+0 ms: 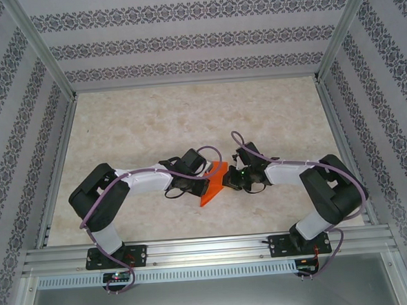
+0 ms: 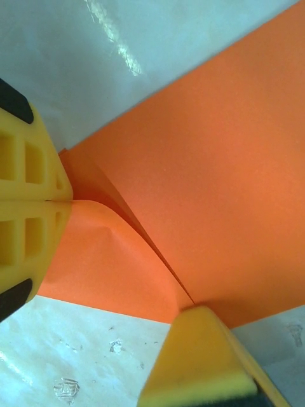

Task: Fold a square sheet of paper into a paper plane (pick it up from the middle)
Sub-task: Third fold the triangle at the center of the table.

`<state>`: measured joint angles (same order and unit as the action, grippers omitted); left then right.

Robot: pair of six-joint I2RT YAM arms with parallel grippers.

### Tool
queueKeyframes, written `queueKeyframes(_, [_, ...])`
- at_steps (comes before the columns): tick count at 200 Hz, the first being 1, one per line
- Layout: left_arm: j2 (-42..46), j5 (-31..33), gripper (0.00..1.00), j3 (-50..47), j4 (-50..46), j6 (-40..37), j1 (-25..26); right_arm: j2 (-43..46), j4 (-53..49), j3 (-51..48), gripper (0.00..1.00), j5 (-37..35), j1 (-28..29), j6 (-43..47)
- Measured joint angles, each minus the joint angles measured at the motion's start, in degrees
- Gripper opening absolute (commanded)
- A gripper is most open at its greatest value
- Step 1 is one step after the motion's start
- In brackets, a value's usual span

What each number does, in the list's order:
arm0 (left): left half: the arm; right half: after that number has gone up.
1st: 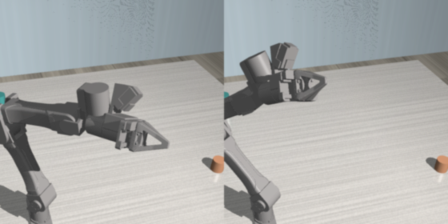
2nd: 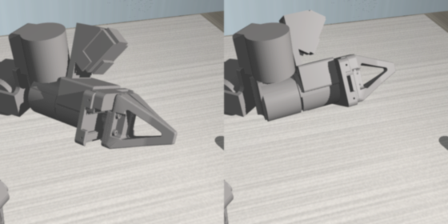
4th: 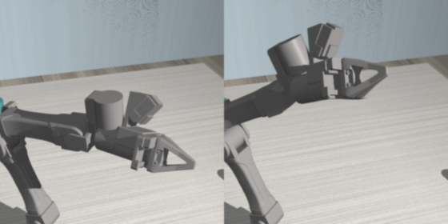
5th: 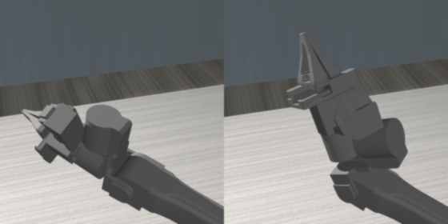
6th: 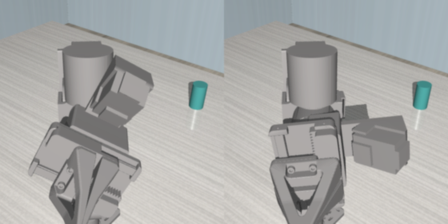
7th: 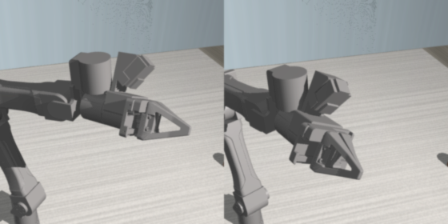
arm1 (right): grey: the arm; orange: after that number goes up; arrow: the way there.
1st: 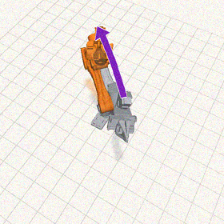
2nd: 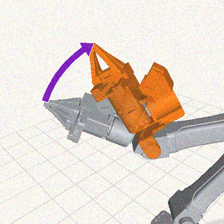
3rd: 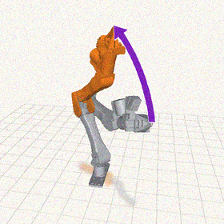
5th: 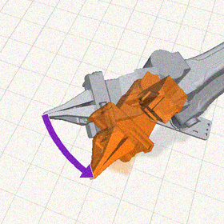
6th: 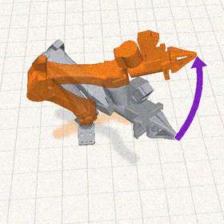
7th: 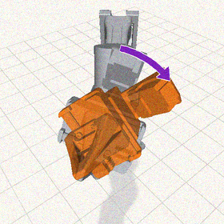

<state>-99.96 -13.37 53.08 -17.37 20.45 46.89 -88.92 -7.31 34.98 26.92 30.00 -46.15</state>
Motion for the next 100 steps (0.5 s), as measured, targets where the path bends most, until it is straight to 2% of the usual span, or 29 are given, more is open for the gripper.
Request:
queueKeyframes(41, [0.02, 0.26, 0.00, 0.00, 0.00, 0.63, 0.00, 5.42, -2.05, 0.72, 0.08, -1.01, 1.90, -0.92])
queueKeyframes(100, [0.02, 0.42, 0.00, 0.00, 0.00, 0.90, 0.00, 2.69, 5.79, 0.57, 0.07, -1.44, 7.93, -6.80])
